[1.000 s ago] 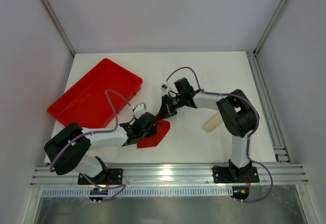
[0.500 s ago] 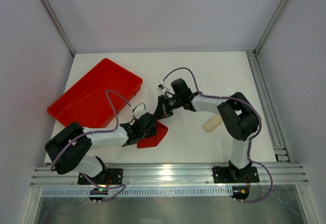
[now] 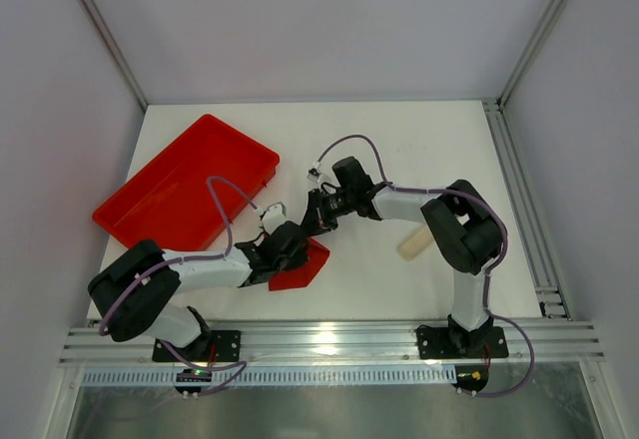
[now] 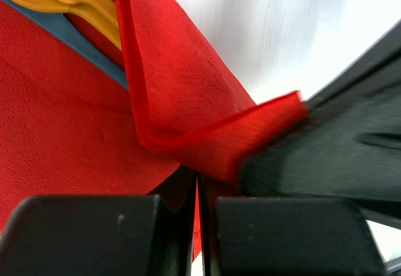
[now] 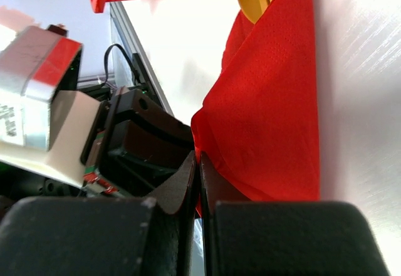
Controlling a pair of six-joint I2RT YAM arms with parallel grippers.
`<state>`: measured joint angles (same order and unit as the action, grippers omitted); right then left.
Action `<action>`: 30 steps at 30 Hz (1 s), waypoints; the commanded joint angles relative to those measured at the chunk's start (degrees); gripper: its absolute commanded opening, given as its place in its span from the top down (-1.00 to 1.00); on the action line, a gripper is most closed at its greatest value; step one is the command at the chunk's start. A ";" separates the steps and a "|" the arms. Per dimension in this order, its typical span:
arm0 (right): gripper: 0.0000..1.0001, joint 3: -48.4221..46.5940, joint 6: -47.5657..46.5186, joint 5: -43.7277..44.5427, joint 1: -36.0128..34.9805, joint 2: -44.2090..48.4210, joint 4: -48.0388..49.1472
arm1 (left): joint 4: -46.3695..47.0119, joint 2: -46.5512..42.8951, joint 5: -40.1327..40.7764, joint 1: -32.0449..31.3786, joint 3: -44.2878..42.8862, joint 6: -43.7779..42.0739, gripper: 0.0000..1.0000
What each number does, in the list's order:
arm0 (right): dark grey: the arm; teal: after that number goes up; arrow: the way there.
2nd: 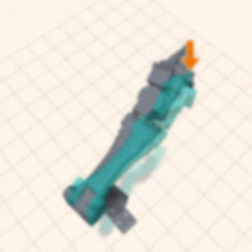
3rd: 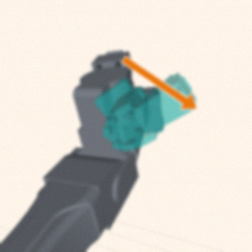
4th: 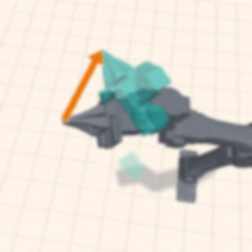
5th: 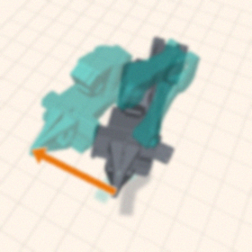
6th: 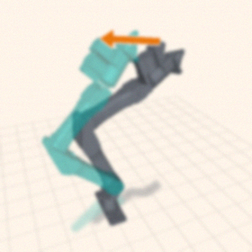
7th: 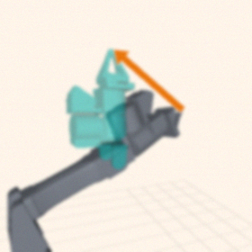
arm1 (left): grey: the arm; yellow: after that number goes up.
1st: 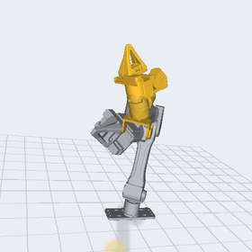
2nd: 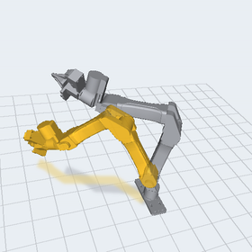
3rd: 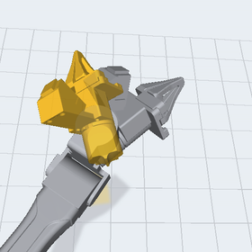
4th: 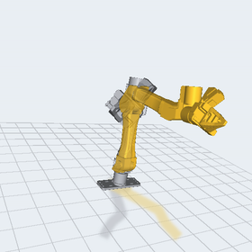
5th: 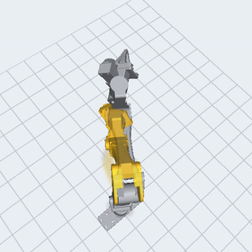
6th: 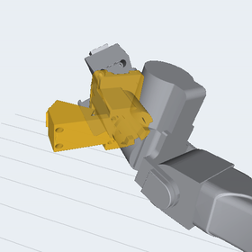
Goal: Place the utensils on the paper napkin and roll it up
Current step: Roll the napkin at the center of the board.
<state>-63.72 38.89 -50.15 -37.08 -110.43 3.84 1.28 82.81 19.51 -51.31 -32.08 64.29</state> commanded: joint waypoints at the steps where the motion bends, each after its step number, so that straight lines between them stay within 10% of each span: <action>1: 0.87 0.18 -1.01 0.31 -1.68 -0.57 1.00 | 1.71 -0.54 1.59 -0.02 0.26 -0.31 1.00; 26: 0.78 1.67 -4.27 0.93 -2.56 -2.86 0.47 | 0.48 -1.59 2.20 -0.02 0.52 -0.75 1.00; 30: 0.47 1.94 -4.97 0.49 -2.82 -2.86 0.21 | 0.30 -1.59 2.20 -0.02 0.43 -1.01 1.00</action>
<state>-62.65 35.79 -47.33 -38.41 -113.21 4.71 1.08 82.54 19.44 -51.48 -31.94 64.05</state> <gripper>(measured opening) 0.197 0.002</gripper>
